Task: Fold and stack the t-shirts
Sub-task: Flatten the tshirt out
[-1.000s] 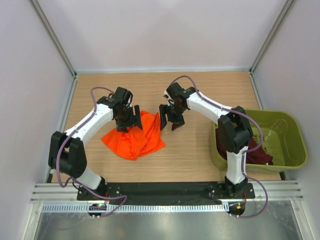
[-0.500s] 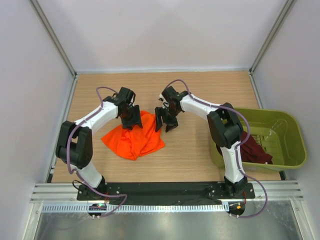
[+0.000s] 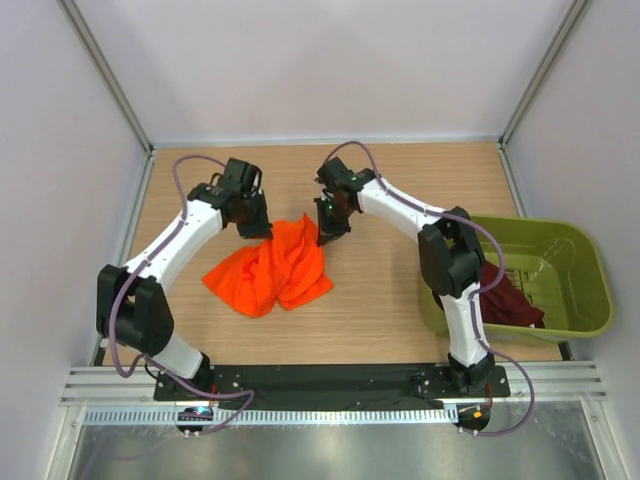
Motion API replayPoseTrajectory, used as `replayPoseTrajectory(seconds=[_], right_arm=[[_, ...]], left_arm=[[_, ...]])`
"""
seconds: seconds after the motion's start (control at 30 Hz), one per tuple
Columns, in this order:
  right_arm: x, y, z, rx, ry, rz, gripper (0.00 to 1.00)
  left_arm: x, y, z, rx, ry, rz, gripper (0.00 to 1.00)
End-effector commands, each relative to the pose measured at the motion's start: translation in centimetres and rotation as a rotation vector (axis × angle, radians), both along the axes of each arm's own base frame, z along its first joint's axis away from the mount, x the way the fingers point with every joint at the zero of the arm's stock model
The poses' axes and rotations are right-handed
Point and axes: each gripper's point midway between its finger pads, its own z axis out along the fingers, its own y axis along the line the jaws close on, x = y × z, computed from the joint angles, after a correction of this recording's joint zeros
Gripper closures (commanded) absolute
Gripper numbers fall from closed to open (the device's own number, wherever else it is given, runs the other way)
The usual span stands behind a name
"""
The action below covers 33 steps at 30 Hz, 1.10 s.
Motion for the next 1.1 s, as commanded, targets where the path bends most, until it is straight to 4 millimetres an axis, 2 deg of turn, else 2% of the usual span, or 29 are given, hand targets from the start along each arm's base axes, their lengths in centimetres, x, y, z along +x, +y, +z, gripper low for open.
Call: replayPoseTrajectory(seconds=[0.0, 0.03, 0.07, 0.1, 0.13, 0.2, 0.23, 0.27, 0.33, 0.37, 0.43, 0.5, 0.53, 0.57, 0.63, 0.67, 0.7, 0.73, 0.77, 0.8, 0.83, 0.87, 0.9, 0.93, 0.97, 1.03, 1.07], right_arm=[[3.4, -2.1, 10.3, -0.056, -0.298, -0.037, 0.99], [4.2, -4.1, 11.2, -0.155, -0.352, -0.077, 0.99], [5.2, -4.7, 13.6, -0.168, -0.423, -0.092, 0.99], [5.7, -5.5, 15.0, -0.196, -0.472, -0.113, 0.99], [6.2, -7.0, 17.2, -0.235, -0.535, -0.152, 0.99], [7.4, -8.4, 21.4, -0.25, -0.65, -0.189, 0.99], [7.6, -9.7, 23.2, -0.288, -0.697, -0.221, 0.99], [8.0, -10.2, 26.2, -0.276, -0.764, -0.25, 0.99], [7.8, -11.5, 28.8, -0.292, -0.823, -0.275, 0.99], [6.9, -12.2, 30.7, -0.27, -0.855, -0.295, 0.99], [5.6, -12.3, 31.4, -0.228, -0.853, -0.281, 0.99], [2.9, -11.6, 30.2, -0.16, -0.784, -0.209, 0.99], [1.7, -11.3, 29.2, -0.131, -0.734, -0.194, 0.99], [-0.5, -11.0, 26.7, -0.115, -0.658, -0.139, 0.99], [-5.2, -6.5, 24.0, 0.043, -0.528, 0.045, 0.97], [-8.2, -5.7, 20.7, 0.054, -0.442, 0.112, 0.95], [-12.1, -2.8, 19.3, 0.1, -0.399, 0.236, 0.92], [-15.2, -0.3, 18.7, 0.207, -0.337, 0.344, 0.87], [-18.2, 0.3, 15.3, 0.215, -0.219, 0.372, 0.84], [-20.5, 1.4, 14.4, 0.262, -0.17, 0.412, 0.75], [-22.5, 2.8, 14.3, 0.335, -0.145, 0.462, 0.6], [-22.9, 2.5, 13.3, 0.309, -0.118, 0.457, 0.53], [-22.4, 2.1, 13.2, 0.275, -0.135, 0.443, 0.47], [-21.5, 0.6, 12.7, 0.198, -0.138, 0.407, 0.34], [-19.1, 0.0, 13.3, 0.143, -0.22, 0.349, 0.31], [-16.8, -1.7, 13.3, 0.074, -0.255, 0.296, 0.3], [-13.7, -3.2, 13.3, 0.01, -0.291, 0.204, 0.3]], left_arm=[[3.3, 0.0, 7.8, -0.049, -0.212, 0.057, 1.0], [3.9, -0.1, 9.4, -0.067, -0.242, 0.067, 1.0], [4.6, -0.3, 10.8, -0.086, -0.273, 0.075, 1.0], [5.2, -0.3, 12.2, -0.094, -0.304, 0.081, 1.0], [6.6, -0.6, 15.7, -0.118, -0.385, 0.086, 1.0], [7.8, -0.4, 19.2, -0.125, -0.469, 0.095, 1.0], [8.6, -0.4, 22.2, -0.126, -0.534, 0.084, 1.0], [8.9, -0.4, 24.1, -0.129, -0.576, 0.081, 1.0], [9.4, -0.2, 26.6, -0.139, -0.637, 0.08, 1.0], [9.2, -0.1, 28.7, -0.155, -0.691, 0.072, 1.0], [8.6, 0.5, 29.4, -0.144, -0.718, 0.074, 1.0], [6.9, 1.9, 29.1, -0.089, -0.718, 0.084, 1.0], [6.3, 3.3, 28.6, -0.039, -0.714, 0.122, 1.0], [4.7, 4.4, 26.8, 0.006, -0.678, 0.132, 1.0], [2.6, 6.6, 24.4, 0.084, -0.627, 0.182, 1.0], [0.8, 8.8, 21.6, 0.16, -0.575, 0.25, 0.98], [-0.3, 9.9, 20.3, 0.2, -0.546, 0.281, 0.94], [-2.1, 11.2, 17.8, 0.261, -0.471, 0.305, 0.92], [-3.4, 12.6, 16.6, 0.307, -0.448, 0.349, 0.92], [-4.6, 14.7, 15.6, 0.391, -0.43, 0.418, 0.72], [-7.1, 16.3, 13.5, 0.435, -0.371, 0.477, 0.51], [-8.3, 17.9, 13.2, 0.489, -0.354, 0.538, 0.15], [-9.1, 18.5, 13.2, 0.496, -0.346, 0.576, 0.06], [-9.8, 18.7, 13.6, 0.479, -0.356, 0.599, 0.0], [-9.8, 18.6, 13.7, 0.468, -0.364, 0.6, 0.0], [-8.9, 16.6, 13.5, 0.365, -0.372, 0.544, 0.03], [-8.4, 15.3, 12.6, 0.315, -0.352, 0.505, 0.05]])
